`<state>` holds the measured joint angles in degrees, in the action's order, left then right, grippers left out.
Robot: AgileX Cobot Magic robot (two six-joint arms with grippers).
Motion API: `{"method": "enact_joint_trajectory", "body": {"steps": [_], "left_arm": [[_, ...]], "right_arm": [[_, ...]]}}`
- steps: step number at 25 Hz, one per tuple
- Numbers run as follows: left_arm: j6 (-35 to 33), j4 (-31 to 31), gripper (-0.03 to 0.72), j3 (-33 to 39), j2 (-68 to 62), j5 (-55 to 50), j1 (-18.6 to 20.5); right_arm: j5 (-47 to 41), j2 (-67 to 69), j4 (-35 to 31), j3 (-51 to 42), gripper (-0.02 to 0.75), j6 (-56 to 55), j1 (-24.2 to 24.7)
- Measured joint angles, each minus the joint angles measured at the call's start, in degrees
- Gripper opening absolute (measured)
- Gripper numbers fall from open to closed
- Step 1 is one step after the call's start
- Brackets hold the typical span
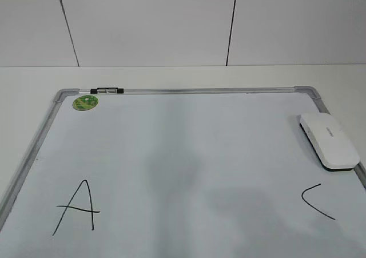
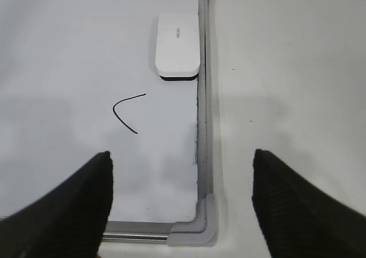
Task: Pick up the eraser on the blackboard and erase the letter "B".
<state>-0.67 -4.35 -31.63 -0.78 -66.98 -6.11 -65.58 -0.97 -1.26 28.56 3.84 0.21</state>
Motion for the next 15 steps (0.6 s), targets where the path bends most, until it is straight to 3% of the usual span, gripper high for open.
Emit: {"method": "enact_joint_trajectory", "body": {"steps": [15], "left_arm": [[0.00,-0.40,0.239,1.68,0.00,3.11,0.00]], "right_arm": [[0.00,0.00,-0.03,-0.10,0.585,0.00,0.00]]}}
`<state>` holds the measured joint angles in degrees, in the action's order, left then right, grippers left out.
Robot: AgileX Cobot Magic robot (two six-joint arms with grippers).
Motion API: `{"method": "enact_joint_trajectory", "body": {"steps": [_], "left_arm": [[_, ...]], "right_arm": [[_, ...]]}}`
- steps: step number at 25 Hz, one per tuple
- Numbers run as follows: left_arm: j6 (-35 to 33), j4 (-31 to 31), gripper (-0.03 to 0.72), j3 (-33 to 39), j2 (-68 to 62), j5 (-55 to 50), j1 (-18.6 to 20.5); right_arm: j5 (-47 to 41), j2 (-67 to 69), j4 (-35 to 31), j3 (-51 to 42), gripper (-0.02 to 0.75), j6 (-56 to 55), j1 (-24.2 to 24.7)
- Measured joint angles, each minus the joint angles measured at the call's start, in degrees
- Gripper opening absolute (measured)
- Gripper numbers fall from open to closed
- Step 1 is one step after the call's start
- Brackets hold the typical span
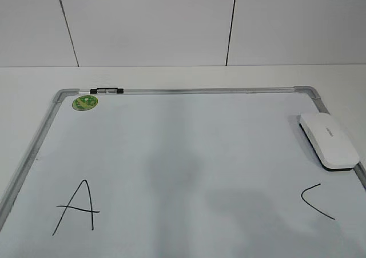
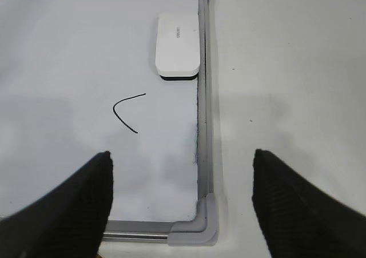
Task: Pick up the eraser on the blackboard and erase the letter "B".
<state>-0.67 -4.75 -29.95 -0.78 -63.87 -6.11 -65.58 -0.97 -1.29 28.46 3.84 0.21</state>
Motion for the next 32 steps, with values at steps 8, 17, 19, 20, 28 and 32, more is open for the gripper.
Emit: {"method": "enact_joint_trajectory", "body": {"steps": [8,17,19,20,28,32], "left_arm": [[0.00,0.03,0.238,0.00,0.00,0.12,0.00],[-0.04,0.03,0.238,0.00,0.00,0.21,0.00],[-0.04,0.03,0.238,0.00,0.00,0.21,0.00],[-0.04,0.03,0.238,0.00,0.00,0.21,0.00],[-0.04,0.13,0.237,0.00,0.00,0.32,0.00],[-0.04,0.13,0.237,0.00,0.00,0.32,0.00]], "right_arm": [[0.00,0.00,-0.10,0.00,0.585,0.00,0.00],[0.00,0.00,1.29,0.00,0.585,0.00,0.00],[0.00,0.00,1.29,0.00,0.585,0.00,0.00],[0.00,0.00,0.29,0.00,0.585,-0.45,0.00],[0.00,0.00,-3.93,0.00,0.585,-0.97,0.00],[0.00,0.00,-3.93,0.00,0.585,-0.97,0.00]]}}
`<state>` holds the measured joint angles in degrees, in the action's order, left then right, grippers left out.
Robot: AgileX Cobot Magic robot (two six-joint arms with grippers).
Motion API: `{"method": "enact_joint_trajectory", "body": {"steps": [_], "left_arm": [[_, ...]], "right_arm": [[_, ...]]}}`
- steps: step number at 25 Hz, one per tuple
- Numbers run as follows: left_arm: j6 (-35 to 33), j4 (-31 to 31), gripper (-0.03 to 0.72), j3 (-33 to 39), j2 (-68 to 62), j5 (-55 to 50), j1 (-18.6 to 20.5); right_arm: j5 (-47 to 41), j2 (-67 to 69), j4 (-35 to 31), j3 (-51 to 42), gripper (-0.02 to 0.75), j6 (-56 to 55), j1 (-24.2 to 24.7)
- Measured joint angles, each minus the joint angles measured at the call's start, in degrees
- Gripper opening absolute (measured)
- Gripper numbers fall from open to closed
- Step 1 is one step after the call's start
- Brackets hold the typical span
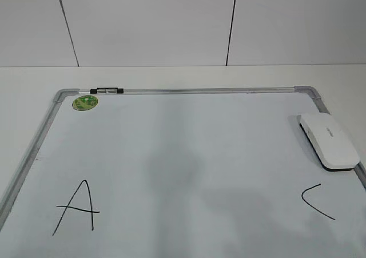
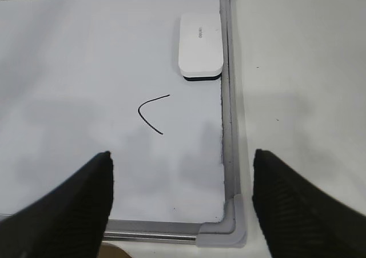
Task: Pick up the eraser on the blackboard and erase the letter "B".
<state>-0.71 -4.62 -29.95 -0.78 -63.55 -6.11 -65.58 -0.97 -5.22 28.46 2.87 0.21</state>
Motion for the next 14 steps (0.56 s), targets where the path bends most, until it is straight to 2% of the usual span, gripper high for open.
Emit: {"method": "enact_joint_trajectory", "body": {"steps": [14], "left_arm": [[0.00,0.00,0.237,0.00,0.00,0.00,0.00]], "right_arm": [[0.00,0.00,0.00,0.00,0.585,0.00,0.00]]}}
